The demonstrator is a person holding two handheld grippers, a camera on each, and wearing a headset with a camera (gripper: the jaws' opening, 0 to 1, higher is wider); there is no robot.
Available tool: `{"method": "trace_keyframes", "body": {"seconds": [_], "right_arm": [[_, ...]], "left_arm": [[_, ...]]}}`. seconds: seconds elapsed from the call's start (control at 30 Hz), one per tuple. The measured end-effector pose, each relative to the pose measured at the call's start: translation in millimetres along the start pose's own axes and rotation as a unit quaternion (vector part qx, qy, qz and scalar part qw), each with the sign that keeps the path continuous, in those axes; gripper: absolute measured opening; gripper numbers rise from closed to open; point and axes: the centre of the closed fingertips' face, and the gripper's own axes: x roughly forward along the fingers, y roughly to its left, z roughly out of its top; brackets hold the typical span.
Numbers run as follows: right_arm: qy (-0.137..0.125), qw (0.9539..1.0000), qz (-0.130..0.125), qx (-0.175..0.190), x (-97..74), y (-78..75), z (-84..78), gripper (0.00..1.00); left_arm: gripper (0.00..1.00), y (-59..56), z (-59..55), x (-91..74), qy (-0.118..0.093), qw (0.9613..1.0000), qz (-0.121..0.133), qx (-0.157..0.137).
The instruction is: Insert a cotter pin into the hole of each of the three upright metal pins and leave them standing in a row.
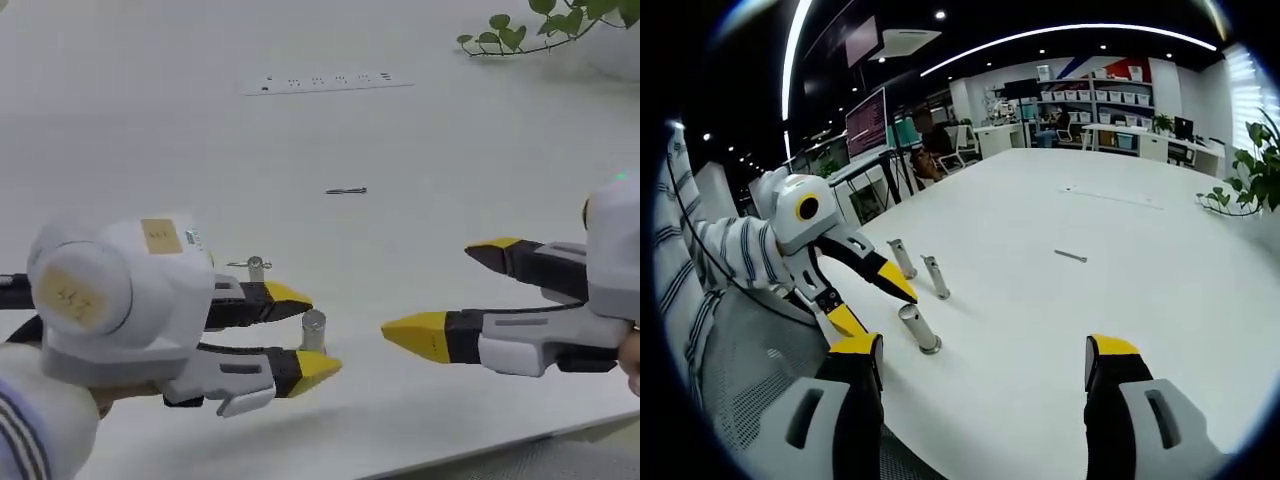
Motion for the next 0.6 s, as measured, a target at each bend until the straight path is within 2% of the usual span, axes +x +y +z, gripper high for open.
{"method": "trace_keyframes", "body": {"seconds": [0.07,0.1,0.17,0.33,0.43,0.53,0.6], "right_arm": [[0.003,1.0000,-0.002,-0.004,-0.4,-2.1,0.6,0.81],[0.005,1.0000,-0.003,-0.006,-0.5,-3.4,0.9,0.81],[0.007,0.9999,-0.004,-0.011,-0.8,-7.0,2.9,0.81],[0.012,0.9994,-0.008,-0.031,-1.5,-16.7,12.5,0.81],[0.012,0.9990,-0.012,-0.041,-1.6,-22.5,19.8,0.80],[0.016,0.9983,-0.013,-0.054,-0.7,-28.1,25.5,0.80],[0.022,0.9976,-0.012,-0.065,0.5,-30.8,28.4,0.79]], "left_arm": [[0.42,-0.4,-1.2,-2.3,0.001,0.9999,0.005,-0.011],[0.50,-0.4,-4.0,-3.0,0.008,0.9997,0.009,-0.022],[0.59,-1.4,-5.2,-5.7,0.005,0.9997,0.013,-0.019],[0.66,-2.9,-9.2,-12.4,-0.005,0.9980,0.025,-0.059],[0.73,-3.8,-13.4,-16.1,-0.008,0.9969,0.035,-0.070],[0.83,-1.2,-12.8,-20.1,-0.029,0.9923,0.056,-0.107],[0.89,-2.8,-13.3,-23.7,-0.039,0.9897,0.053,-0.127]]}}
